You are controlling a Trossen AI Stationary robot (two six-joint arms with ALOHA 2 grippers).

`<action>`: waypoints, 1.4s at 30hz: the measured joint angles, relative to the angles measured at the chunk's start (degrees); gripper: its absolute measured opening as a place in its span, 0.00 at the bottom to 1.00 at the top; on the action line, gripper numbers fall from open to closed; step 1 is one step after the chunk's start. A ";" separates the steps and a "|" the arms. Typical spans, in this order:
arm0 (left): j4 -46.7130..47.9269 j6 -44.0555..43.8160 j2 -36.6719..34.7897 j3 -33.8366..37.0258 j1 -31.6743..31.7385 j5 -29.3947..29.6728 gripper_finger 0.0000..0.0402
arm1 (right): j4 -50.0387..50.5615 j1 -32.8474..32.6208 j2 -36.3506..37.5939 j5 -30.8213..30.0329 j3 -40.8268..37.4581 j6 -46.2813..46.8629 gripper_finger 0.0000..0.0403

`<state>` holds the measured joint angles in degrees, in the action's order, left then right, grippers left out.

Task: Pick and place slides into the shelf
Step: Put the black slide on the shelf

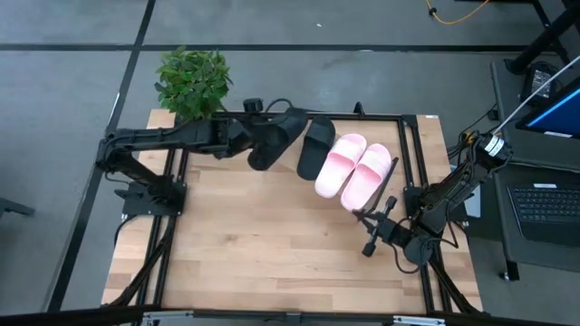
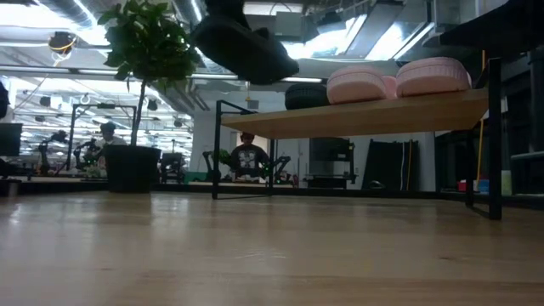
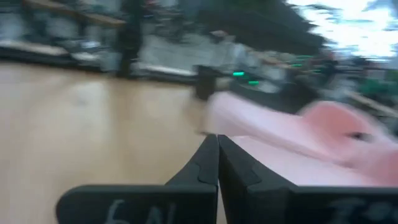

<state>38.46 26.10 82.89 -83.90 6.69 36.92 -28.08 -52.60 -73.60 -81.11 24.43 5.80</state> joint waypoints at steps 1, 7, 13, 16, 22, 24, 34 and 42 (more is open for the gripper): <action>-0.62 0.05 0.60 0.00 0.46 -0.78 0.00 | -0.03 0.00 0.00 2.85 0.00 -0.08 0.01; -2.50 2.41 4.09 0.04 3.04 -1.28 0.00 | -4.46 -0.04 0.01 11.32 0.00 -4.17 0.01; -4.93 3.05 6.25 0.04 5.44 -2.01 0.00 | -5.22 -0.04 0.02 12.75 0.00 -4.83 0.01; -6.76 3.07 6.87 0.04 6.83 -1.98 0.00 | -5.25 0.00 0.02 12.79 0.00 -4.83 0.01; -7.56 1.53 6.87 0.04 9.36 -6.47 0.00 | -5.25 0.00 0.02 12.69 0.00 -4.98 0.01; -8.18 0.69 6.87 0.04 9.91 -8.85 0.00 | -5.25 0.00 0.02 12.68 0.00 -5.03 0.01; -7.89 -0.49 10.84 0.04 10.28 -8.53 0.00 | -5.27 0.00 0.02 11.82 0.00 -5.27 0.01; -8.29 -0.10 12.79 0.02 10.26 -4.67 0.00 | -5.35 0.00 0.02 11.75 0.00 -5.55 0.01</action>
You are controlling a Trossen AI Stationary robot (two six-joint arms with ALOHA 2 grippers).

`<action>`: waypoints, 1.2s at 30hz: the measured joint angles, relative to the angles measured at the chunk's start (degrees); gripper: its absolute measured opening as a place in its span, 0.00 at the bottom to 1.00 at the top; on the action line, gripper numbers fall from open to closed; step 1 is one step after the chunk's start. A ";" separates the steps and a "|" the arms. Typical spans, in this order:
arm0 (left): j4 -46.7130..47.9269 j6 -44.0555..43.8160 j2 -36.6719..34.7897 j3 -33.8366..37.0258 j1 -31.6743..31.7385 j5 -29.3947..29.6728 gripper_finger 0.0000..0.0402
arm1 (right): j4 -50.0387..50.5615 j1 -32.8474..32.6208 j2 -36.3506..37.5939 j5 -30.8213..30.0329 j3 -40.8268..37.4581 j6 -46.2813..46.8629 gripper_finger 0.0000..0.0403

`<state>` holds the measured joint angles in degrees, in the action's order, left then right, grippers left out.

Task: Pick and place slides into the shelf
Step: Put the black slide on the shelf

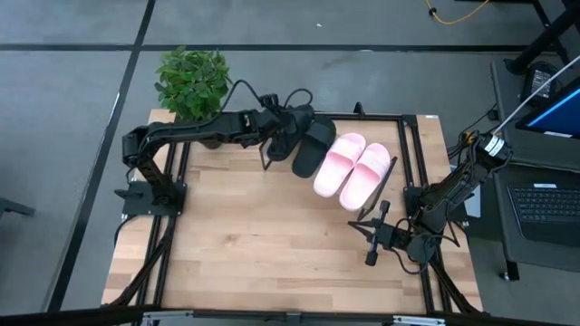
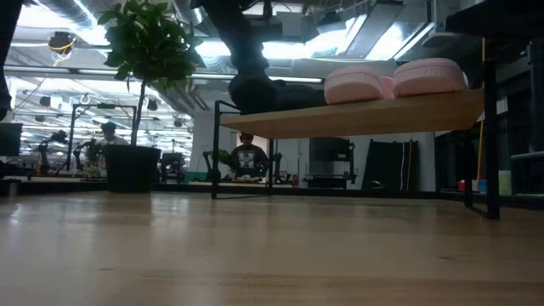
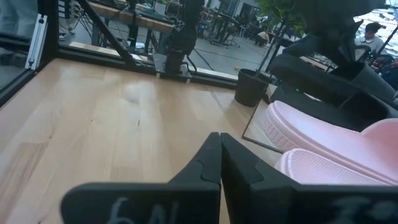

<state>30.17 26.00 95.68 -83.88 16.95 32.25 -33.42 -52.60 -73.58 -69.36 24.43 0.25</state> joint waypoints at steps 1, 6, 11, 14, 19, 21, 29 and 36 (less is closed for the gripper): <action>0.04 -0.02 0.00 0.00 -0.09 0.00 0.00 | 0.02 0.00 0.00 0.00 0.00 -0.38 0.01; 0.24 -0.18 0.00 0.00 -0.52 0.01 0.00 | -0.07 0.00 0.00 -0.02 0.00 -0.52 0.01; 0.71 -0.31 0.44 -0.02 -0.81 -2.51 0.02 | -0.06 0.00 0.00 -0.02 0.00 -0.52 0.01; 0.72 -0.35 0.45 -0.02 -0.83 -2.90 0.04 | -0.05 0.00 0.00 -0.02 0.00 -0.52 0.01; 0.66 -0.37 0.95 -0.02 -0.85 -2.92 0.03 | -0.07 0.00 0.00 -0.04 0.00 -0.54 0.01; 0.69 -0.36 0.94 -0.02 -0.89 -2.97 0.03 | -0.05 0.00 0.00 -0.04 0.00 -0.53 0.01; 0.74 0.10 0.94 -0.02 -1.01 -2.98 0.11 | -0.05 0.00 0.00 -0.04 0.00 -0.53 0.01; 0.72 3.03 0.96 -0.02 -1.05 0.68 0.25 | -0.04 0.00 0.00 -0.04 0.00 -0.54 0.01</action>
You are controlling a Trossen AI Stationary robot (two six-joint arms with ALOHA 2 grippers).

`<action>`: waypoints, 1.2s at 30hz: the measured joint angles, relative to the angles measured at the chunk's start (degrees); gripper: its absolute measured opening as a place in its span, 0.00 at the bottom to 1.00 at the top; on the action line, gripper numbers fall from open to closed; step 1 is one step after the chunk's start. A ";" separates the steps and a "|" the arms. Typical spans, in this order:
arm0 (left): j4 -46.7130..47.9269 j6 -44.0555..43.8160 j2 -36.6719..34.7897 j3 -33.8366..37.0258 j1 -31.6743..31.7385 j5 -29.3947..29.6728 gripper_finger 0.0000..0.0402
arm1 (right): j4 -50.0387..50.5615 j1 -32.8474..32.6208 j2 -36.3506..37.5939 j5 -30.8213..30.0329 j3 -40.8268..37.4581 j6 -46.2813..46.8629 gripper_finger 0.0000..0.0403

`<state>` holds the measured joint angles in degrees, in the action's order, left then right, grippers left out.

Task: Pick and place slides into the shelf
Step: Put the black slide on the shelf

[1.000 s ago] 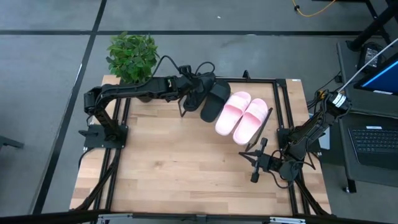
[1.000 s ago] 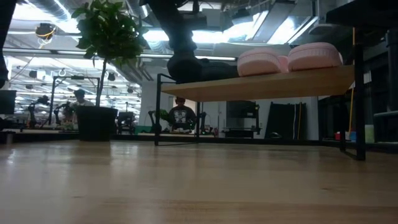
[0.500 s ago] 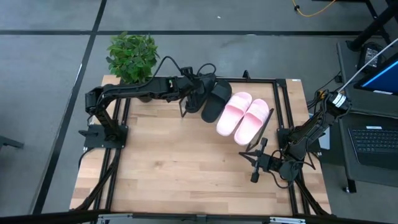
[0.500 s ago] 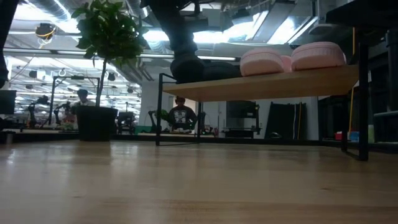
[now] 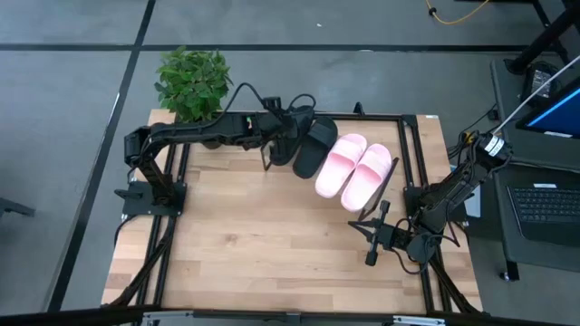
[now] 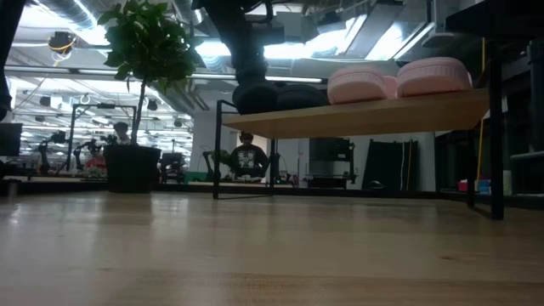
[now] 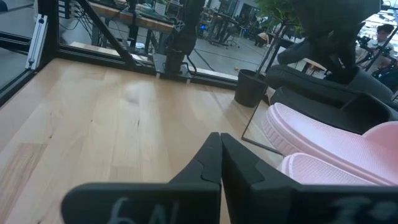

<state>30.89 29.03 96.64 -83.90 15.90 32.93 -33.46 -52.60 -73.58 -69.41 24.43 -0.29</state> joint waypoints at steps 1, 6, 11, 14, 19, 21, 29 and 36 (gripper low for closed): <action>0.00 0.56 0.00 0.00 -0.02 1.24 0.27 | 0.01 0.00 0.00 0.00 0.00 -0.01 0.01; -0.05 3.96 0.02 0.02 -1.01 4.82 0.34 | 0.01 0.00 0.00 0.00 0.00 -0.01 0.01; -0.21 9.78 0.02 0.04 -3.60 8.60 0.36 | 0.01 0.00 0.00 0.00 0.00 -0.01 0.01; -0.68 11.65 0.02 0.04 -5.09 10.10 0.36 | 0.01 0.00 0.00 0.00 0.00 -0.01 0.01; -0.79 13.21 0.02 0.04 -6.68 15.41 0.36 | 0.01 0.00 0.00 0.00 0.00 -0.01 0.01; -1.00 14.75 0.02 0.04 -7.32 19.83 0.36 | 0.01 0.00 0.00 0.00 0.00 -0.01 0.01; -1.90 13.22 -1.53 0.06 -9.60 17.07 0.36 | 0.15 0.00 0.00 0.00 0.00 0.02 0.01; -1.42 12.31 -2.85 0.04 -11.25 7.22 0.24 | 0.22 0.00 0.00 0.00 0.00 0.02 0.01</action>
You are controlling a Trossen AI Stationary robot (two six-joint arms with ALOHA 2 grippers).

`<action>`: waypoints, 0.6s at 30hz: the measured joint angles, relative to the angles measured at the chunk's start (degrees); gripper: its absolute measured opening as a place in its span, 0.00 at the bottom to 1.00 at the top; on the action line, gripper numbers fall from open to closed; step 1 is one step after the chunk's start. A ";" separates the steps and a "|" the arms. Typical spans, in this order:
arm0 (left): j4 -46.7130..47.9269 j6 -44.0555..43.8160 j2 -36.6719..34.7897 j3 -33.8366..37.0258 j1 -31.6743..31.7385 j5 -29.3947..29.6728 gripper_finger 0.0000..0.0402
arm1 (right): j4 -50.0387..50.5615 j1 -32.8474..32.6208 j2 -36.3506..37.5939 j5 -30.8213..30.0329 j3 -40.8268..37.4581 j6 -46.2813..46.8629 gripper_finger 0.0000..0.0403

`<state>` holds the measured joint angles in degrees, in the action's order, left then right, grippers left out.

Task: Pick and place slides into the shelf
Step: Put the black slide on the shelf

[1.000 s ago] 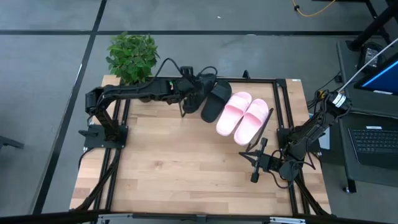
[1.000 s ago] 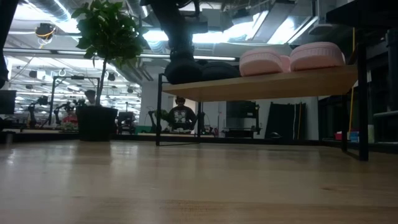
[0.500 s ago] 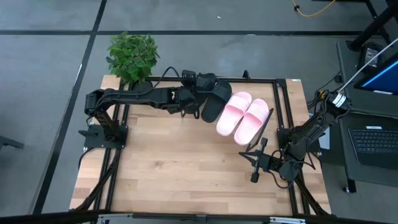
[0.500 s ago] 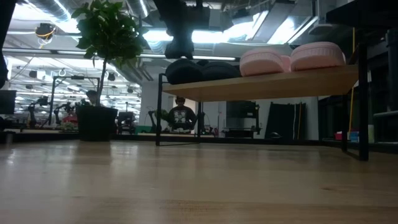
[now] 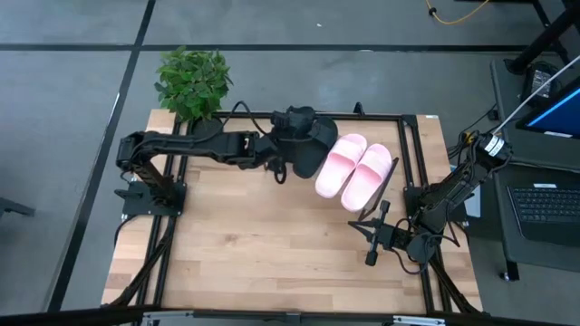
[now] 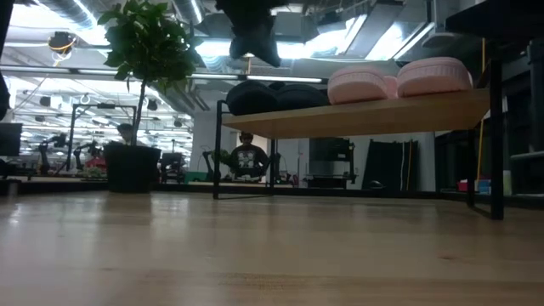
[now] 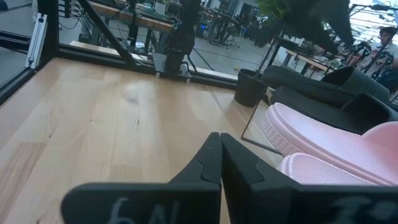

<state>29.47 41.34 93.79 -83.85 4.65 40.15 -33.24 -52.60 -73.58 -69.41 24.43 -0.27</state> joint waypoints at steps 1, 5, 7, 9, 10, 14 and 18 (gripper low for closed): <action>-0.17 -0.86 -0.15 0.00 -0.27 -2.63 0.21 | 0.04 -0.01 0.00 0.00 0.00 0.02 0.01; 0.04 -2.69 -0.12 0.00 -1.12 -10.41 0.05 | 0.11 -0.02 0.00 0.00 0.00 0.02 0.01; -0.02 -3.46 -0.08 0.00 -1.08 -9.90 0.02 | 0.07 -0.02 0.00 0.00 0.00 0.00 0.01; -0.01 -3.80 0.37 0.00 -0.75 -9.64 0.02 | 0.07 0.00 0.00 0.00 0.00 0.09 0.01; 0.45 -3.91 0.49 0.02 -0.69 -9.64 0.02 | 0.05 0.00 0.01 0.00 0.00 0.06 0.01; 0.82 -4.88 0.45 0.00 -0.67 -10.95 0.01 | -0.02 0.00 0.00 0.00 0.00 0.02 0.01; 1.28 -5.54 0.45 0.00 -0.12 -14.27 0.00 | -0.06 0.00 0.00 0.00 0.00 0.02 0.01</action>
<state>30.75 35.80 94.24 -83.85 4.53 25.87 -33.30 -52.60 -73.58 -69.41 24.43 -0.25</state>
